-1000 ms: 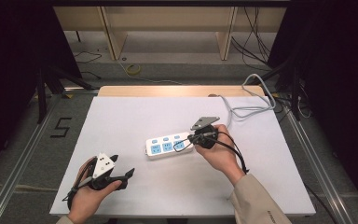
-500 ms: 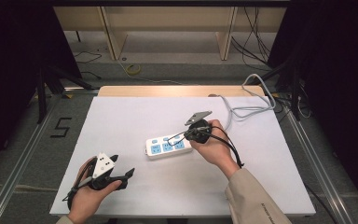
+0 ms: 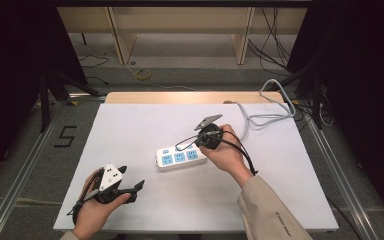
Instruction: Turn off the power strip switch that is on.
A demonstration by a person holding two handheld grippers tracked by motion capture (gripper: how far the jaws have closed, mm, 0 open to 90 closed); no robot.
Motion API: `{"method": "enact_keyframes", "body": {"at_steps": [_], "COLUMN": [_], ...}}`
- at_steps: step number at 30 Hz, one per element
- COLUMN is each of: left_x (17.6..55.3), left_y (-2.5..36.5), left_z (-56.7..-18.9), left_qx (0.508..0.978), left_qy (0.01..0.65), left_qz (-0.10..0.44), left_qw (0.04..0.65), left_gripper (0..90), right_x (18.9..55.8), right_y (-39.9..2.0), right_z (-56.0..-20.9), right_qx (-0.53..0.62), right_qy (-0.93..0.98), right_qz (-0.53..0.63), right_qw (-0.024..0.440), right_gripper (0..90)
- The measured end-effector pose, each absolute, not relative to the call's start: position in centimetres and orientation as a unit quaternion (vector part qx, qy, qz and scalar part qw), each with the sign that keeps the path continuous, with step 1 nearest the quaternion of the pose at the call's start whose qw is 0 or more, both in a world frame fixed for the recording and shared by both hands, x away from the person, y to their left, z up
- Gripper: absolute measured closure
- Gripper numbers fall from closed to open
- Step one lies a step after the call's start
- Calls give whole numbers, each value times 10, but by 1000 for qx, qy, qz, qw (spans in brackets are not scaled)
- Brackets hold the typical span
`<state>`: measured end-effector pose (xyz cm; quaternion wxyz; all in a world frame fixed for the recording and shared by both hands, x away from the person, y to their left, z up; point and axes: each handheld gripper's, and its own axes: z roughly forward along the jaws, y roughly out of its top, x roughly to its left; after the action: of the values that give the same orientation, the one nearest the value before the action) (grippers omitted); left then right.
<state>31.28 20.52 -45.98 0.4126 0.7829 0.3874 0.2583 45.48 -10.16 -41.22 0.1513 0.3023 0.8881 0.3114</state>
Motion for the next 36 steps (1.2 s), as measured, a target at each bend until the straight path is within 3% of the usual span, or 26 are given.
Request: {"method": "enact_keyframes", "body": {"at_steps": [36], "left_x": [313], "left_y": [205], "left_z": [-460], "left_qx": [783], "left_qy": [386], "left_qz": [259], "left_qw": [413], "left_gripper": [240], "right_x": [474], "right_y": [-80], "right_z": [-408], "right_qx": [312], "right_qy": [896], "right_qz": [287], "right_qw": [130], "right_gripper": [900]}}
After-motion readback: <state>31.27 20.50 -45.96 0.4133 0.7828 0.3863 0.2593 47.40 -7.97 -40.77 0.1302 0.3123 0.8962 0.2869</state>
